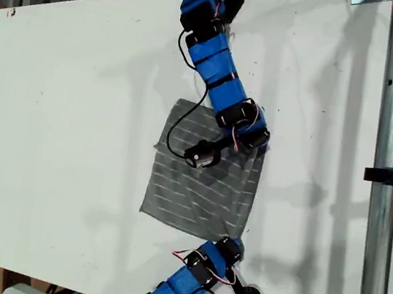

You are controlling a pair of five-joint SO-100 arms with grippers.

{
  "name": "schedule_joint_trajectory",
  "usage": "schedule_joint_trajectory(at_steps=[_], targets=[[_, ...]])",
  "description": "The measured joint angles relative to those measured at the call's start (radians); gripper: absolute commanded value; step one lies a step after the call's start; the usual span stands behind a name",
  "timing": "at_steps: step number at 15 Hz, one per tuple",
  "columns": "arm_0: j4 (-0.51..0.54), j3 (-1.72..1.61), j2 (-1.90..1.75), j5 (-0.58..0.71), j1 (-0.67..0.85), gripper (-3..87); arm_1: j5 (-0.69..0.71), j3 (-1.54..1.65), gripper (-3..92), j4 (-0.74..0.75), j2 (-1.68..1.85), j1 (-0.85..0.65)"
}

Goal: Grasp corners of a towel and fold twice.

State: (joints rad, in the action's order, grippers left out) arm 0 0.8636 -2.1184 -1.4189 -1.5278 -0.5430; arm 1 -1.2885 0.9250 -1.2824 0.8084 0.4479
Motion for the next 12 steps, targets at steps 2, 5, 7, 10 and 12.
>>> schedule_joint_trajectory(at_steps=[2, 5, 7, 10, 12], targets=[[0.123, 0.13, -0.018, 0.046, -0.002, -2.9, 0.0, 0.002, -0.2, 0.0, 0.02, 0.0], [0.368, 0.407, -0.023, 0.173, -0.025, -2.9, 0.005, 0.002, -0.2, 0.002, 0.11, 0.041], [0.456, 0.535, -0.074, 0.232, -0.058, -2.9, 0.035, 0.002, -0.2, 0.031, 0.166, 0.092], [0.492, 0.506, -0.167, 0.229, -0.035, -2.9, 0.031, 0.026, -0.2, -0.02, 0.178, 0.087], [0.508, 0.413, -0.244, 0.233, 0.044, -2.9, 0.003, 0.044, -0.2, -0.104, 0.204, 0.035]])
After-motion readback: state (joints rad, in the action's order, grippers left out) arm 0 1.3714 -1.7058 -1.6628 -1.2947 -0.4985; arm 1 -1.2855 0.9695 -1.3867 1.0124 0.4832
